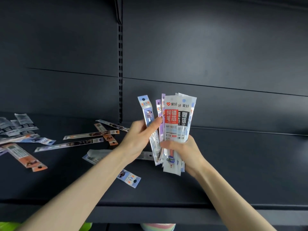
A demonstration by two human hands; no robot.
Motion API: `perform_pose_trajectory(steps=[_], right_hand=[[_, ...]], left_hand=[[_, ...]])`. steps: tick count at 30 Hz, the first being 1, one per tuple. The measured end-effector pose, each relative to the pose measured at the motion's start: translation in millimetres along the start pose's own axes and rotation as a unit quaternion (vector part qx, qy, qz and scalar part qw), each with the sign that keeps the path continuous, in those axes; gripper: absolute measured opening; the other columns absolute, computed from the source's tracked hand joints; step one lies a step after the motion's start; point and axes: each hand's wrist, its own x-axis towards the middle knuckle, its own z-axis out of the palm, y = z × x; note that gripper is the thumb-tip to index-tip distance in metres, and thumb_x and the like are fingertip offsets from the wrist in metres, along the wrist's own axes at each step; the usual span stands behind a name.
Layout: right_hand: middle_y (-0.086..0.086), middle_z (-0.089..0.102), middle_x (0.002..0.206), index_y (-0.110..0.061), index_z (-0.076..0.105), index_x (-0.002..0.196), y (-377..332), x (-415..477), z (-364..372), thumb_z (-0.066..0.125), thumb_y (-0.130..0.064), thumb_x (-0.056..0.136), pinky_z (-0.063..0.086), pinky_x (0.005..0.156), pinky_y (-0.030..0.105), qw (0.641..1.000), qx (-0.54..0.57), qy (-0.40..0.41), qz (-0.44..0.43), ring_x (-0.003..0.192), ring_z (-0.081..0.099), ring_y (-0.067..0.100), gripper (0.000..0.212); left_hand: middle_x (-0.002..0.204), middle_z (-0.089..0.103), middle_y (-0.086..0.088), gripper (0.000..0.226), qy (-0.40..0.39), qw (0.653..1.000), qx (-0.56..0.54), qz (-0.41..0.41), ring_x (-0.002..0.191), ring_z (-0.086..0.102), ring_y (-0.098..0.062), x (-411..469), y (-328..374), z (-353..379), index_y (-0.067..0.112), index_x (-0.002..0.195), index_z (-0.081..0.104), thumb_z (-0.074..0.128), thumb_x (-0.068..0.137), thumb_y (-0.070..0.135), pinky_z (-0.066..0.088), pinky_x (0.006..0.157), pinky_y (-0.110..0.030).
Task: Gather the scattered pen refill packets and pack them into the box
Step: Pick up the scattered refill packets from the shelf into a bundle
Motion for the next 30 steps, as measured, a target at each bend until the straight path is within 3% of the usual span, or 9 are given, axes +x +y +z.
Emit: perform_pose_trajectory(steps=[5, 8, 11, 13, 18, 21, 25, 27, 30], right_hand=[[0.004, 0.075, 0.087, -0.014, 0.069, 0.091, -0.2, -1.7, -2.1, 0.069, 0.008, 0.072, 0.057, 0.071, 0.03, 0.999, -0.027, -0.035, -0.012, 0.081, 0.072, 0.02, 0.03], [0.009, 0.073, 0.089, -0.01, 0.069, 0.093, 1.3, -3.6, -1.6, 0.071, 0.004, 0.067, 0.057, 0.076, 0.035, 0.997, -0.028, -0.068, -0.018, 0.085, 0.071, 0.026, 0.03], [0.013, 0.072, 0.092, -0.01, 0.068, 0.097, -3.0, -1.7, -7.7, 0.072, 0.0, 0.063, 0.056, 0.081, 0.043, 0.996, -0.034, -0.075, -0.025, 0.089, 0.07, 0.03, 0.035], [0.009, 0.071, 0.089, -0.013, 0.069, 0.093, -9.4, 0.6, -13.3, 0.072, -0.001, 0.062, 0.056, 0.081, 0.041, 0.994, -0.054, -0.094, -0.031, 0.089, 0.069, 0.027, 0.034], [0.002, 0.072, 0.086, -0.011, 0.068, 0.094, -1.7, -5.9, -12.9, 0.074, 0.0, 0.063, 0.055, 0.075, 0.03, 0.988, -0.082, -0.129, 0.0, 0.087, 0.07, 0.02, 0.033], [-0.005, 0.073, 0.081, -0.011, 0.065, 0.096, 4.5, -9.9, -14.6, 0.075, 0.007, 0.068, 0.054, 0.072, 0.025, 0.99, -0.081, -0.116, -0.007, 0.083, 0.071, 0.013, 0.034], [0.004, 0.073, 0.086, -0.008, 0.068, 0.092, 7.9, -7.6, -16.0, 0.075, 0.002, 0.068, 0.057, 0.077, 0.033, 0.992, -0.086, -0.092, -0.013, 0.085, 0.071, 0.019, 0.027], [0.002, 0.072, 0.087, -0.007, 0.067, 0.096, 8.9, -8.0, -15.9, 0.075, 0.001, 0.071, 0.056, 0.075, 0.03, 0.992, -0.084, -0.091, -0.007, 0.084, 0.07, 0.016, 0.028], [0.003, 0.072, 0.091, -0.004, 0.064, 0.104, 6.7, -4.0, -22.4, 0.073, 0.001, 0.077, 0.056, 0.076, 0.027, 0.992, -0.086, -0.087, -0.004, 0.087, 0.071, 0.016, 0.029]], left_hand=[[0.108, 0.07, 0.009, 0.042, -0.048, 0.996, 0.071, 0.011, 0.1, 0.067, -0.004, 4.8, 3.7, 10.9, 0.026, 0.111, 0.062, 0.059, 0.074, 0.044, 0.054, 0.086, -0.022], [0.1, 0.071, 0.012, 0.03, -0.07, 0.995, 0.073, 0.001, 0.092, 0.067, 0.001, 3.2, 1.2, 17.3, 0.031, 0.103, 0.062, 0.06, 0.074, 0.042, 0.054, 0.079, -0.018], [0.092, 0.073, 0.012, 0.031, -0.107, 0.992, 0.067, 0.015, 0.092, 0.069, -0.004, 6.0, 14.1, 16.5, 0.028, 0.101, 0.062, 0.072, 0.071, 0.029, 0.054, 0.079, -0.021], [0.087, 0.073, 0.01, 0.032, -0.124, 0.991, 0.041, 0.027, 0.09, 0.069, -0.009, 11.0, 25.5, 18.1, 0.025, 0.096, 0.065, 0.079, 0.068, 0.016, 0.056, 0.079, -0.026], [0.086, 0.073, -0.001, 0.023, -0.072, 0.994, 0.082, 0.002, 0.086, 0.071, -0.015, 7.1, 7.7, 33.2, 0.015, 0.093, 0.068, 0.077, 0.072, 0.013, 0.056, 0.077, -0.032], [0.102, 0.073, -0.011, 0.024, -0.051, 0.997, 0.063, -0.004, 0.095, 0.07, -0.021, 6.2, 0.2, 34.5, 0.015, 0.103, 0.067, 0.071, 0.08, 0.01, 0.057, 0.082, -0.034], [0.103, 0.072, 0.001, 0.024, -0.079, 0.994, 0.077, 0.013, 0.097, 0.069, -0.011, 9.0, -2.2, 38.0, 0.028, 0.104, 0.064, 0.069, 0.083, 0.016, 0.056, 0.081, -0.026], [0.096, 0.073, 0.01, 0.017, -0.094, 0.99, 0.102, 0.002, 0.094, 0.068, -0.004, 8.6, -4.2, 36.5, 0.034, 0.098, 0.064, 0.065, 0.085, 0.023, 0.055, 0.08, -0.021], [0.098, 0.071, 0.011, 0.018, -0.127, 0.978, 0.162, -0.017, 0.095, 0.067, 0.0, 13.2, 3.4, 33.1, 0.034, 0.099, 0.063, 0.062, 0.081, 0.037, 0.052, 0.085, -0.02]])
